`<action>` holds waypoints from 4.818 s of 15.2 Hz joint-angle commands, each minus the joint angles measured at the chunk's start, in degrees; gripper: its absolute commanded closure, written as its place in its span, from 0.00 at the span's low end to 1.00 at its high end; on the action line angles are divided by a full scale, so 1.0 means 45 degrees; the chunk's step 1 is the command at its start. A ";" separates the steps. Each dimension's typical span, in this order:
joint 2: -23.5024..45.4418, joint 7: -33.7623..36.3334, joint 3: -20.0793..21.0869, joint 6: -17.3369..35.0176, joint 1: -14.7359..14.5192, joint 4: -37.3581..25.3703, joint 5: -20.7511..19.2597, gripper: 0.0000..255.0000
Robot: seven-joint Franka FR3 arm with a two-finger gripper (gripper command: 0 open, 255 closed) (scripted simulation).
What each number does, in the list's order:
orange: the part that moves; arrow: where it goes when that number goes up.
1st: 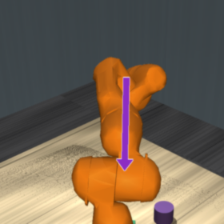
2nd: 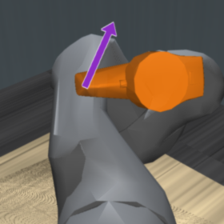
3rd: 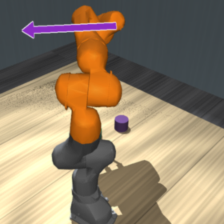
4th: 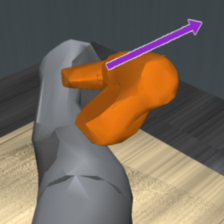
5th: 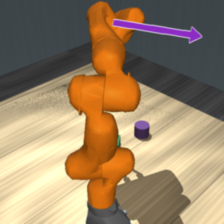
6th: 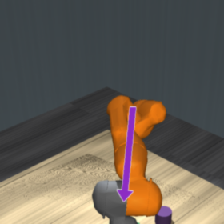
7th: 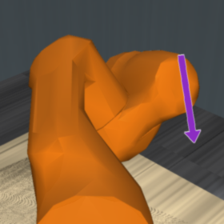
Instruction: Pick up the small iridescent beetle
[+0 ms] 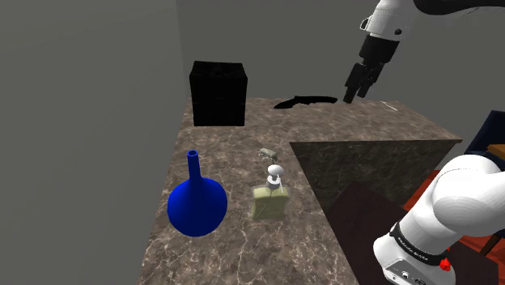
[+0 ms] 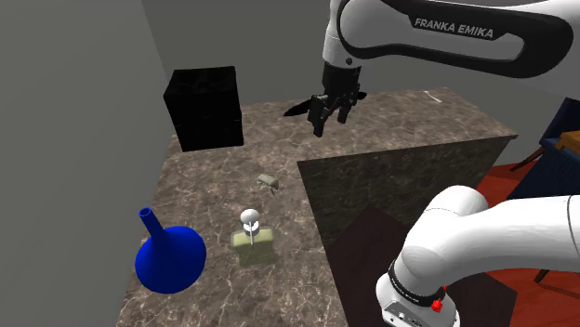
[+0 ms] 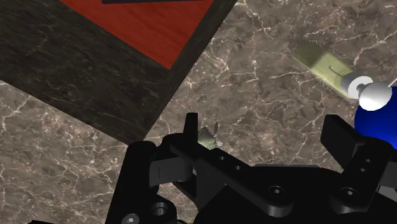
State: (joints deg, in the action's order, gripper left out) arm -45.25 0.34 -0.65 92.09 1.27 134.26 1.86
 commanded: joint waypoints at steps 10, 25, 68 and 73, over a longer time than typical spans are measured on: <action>0.3264 -0.0597 -0.0401 0.3526 -0.0054 0.0617 0.0174 0.00; 1.0395 -0.1999 -0.0855 0.7875 -0.0251 -0.1494 0.1298 0.00; 1.5699 -0.2834 -0.0621 0.8471 0.0013 -0.5657 0.2243 1.00; 1.5359 -0.2742 -0.0657 0.8059 -0.0004 -0.5735 0.2165 1.00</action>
